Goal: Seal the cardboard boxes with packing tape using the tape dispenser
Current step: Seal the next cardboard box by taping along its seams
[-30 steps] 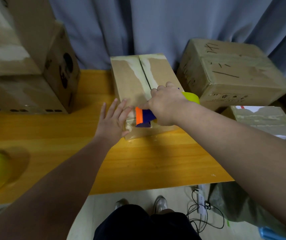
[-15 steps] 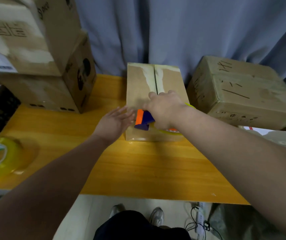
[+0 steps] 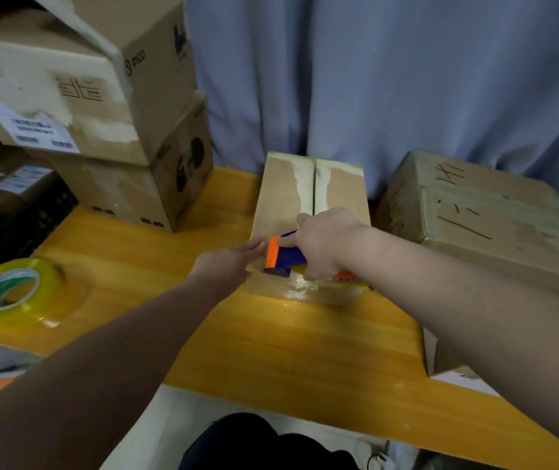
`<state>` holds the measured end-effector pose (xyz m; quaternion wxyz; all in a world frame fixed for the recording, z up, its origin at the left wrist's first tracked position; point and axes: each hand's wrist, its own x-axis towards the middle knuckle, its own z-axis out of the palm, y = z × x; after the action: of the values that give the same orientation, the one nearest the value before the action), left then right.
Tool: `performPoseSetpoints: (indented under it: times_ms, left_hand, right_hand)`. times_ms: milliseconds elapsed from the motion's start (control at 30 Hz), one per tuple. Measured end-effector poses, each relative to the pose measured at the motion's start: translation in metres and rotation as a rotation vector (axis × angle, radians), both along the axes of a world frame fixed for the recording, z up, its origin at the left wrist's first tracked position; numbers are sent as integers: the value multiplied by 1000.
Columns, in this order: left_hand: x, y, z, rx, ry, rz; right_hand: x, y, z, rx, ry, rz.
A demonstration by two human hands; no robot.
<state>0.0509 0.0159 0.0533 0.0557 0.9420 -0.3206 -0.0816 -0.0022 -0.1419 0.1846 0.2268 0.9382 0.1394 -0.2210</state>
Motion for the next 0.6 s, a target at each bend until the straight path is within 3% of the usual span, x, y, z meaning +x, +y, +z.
performPoseSetpoints:
  times_ms: [167,400,600]
  left_hand:
    - [-3,4,-1,-51,29,19]
    - [-4,3,-8,-94,30,36]
    - [-5,0,-11,12,-45,-3]
  right_hand:
    - [-16,-21,8,18,-36,66]
    - [-34,-71,14,-45,42,-55]
    - [-25,-70,-1,-5,76,-91]
